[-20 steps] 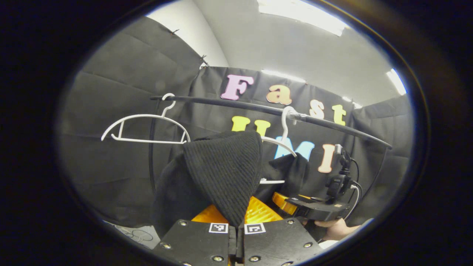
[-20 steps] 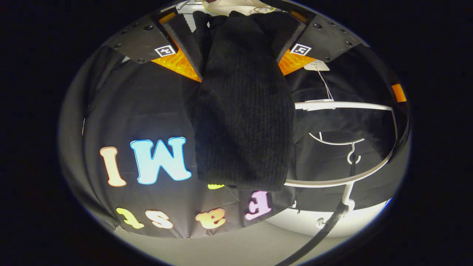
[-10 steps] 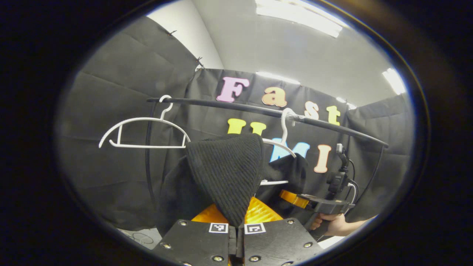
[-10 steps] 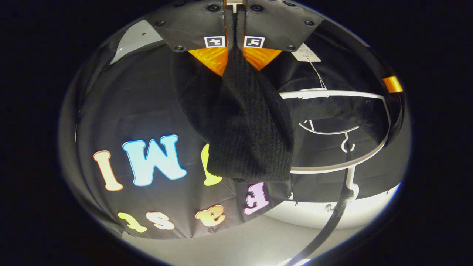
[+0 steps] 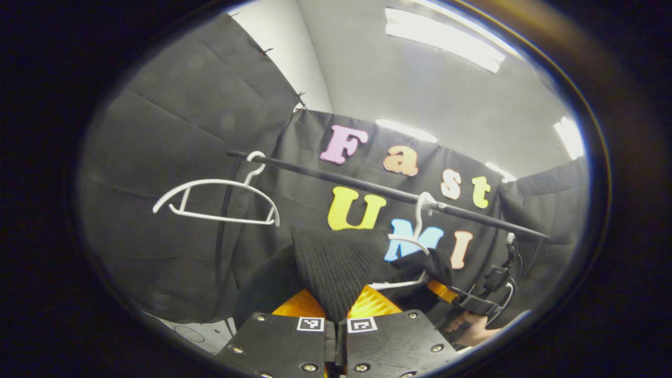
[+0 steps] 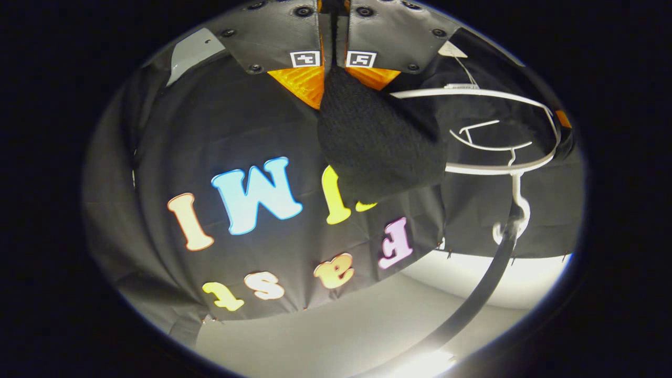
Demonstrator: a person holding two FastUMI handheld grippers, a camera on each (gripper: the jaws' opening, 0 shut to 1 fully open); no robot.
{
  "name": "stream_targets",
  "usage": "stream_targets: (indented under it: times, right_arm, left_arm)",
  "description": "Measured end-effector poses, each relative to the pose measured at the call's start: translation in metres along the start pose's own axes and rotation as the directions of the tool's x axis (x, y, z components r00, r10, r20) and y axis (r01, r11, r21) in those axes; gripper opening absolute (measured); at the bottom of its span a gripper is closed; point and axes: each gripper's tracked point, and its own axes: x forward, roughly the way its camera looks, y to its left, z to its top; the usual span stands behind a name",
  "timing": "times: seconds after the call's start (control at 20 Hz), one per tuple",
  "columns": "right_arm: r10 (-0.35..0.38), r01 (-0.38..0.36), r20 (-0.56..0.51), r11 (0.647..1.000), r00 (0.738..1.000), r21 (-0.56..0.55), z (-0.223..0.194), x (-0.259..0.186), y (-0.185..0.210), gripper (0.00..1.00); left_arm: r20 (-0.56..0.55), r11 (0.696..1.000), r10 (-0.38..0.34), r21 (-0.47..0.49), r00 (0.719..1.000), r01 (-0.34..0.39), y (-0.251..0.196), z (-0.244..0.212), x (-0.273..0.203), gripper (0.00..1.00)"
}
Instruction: Grasp the clothes on the hanger with both hands and then place them into the laundry hamper below.
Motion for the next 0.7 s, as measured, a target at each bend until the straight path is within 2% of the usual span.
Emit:
stream_targets:
  times: [0.3, 0.5, 0.55, 0.6, 0.65, 0.7]
  right_arm:
    - [-0.069, 0.068, 0.051, 0.998, 0.996, 0.004, 0.022, 0.016, -0.029, 0.01]
    - [-0.117, 0.117, 0.086, 0.993, 0.989, 0.009, 0.029, 0.029, -0.051, 0.01]
    - [-0.126, 0.127, 0.085, 0.992, 0.988, -0.002, 0.027, 0.034, -0.058, 0.04]
    - [-0.136, 0.138, 0.079, 0.99, 0.988, -0.017, 0.022, 0.038, -0.063, 0.01]
    - [-0.144, 0.146, 0.07, 0.989, 0.987, -0.025, 0.018, 0.041, -0.067, 0.04]
    - [-0.152, 0.154, 0.057, 0.988, 0.987, -0.029, 0.012, 0.044, -0.072, 0.01]
  left_arm:
    - [0.047, 0.998, 0.052, 0.025, 0.998, -0.054, 0.045, 0.03, -0.011, 0.01]
    - [0.018, 0.995, 0.087, 0.05, 0.996, -0.088, 0.065, 0.016, -0.001, 0.01]
    - [0.01, 0.994, 0.094, 0.048, 0.996, -0.094, 0.068, 0.012, 0.004, 0.01]
    - [0.003, 0.994, 0.099, 0.041, 0.995, -0.099, 0.07, 0.006, 0.012, 0.01]
    - [-0.009, 0.994, 0.106, 0.034, 0.994, -0.106, 0.073, 0.0, 0.019, 0.01]
    - [-0.021, 0.993, 0.115, 0.03, 0.993, -0.114, 0.08, -0.005, 0.024, 0.01]
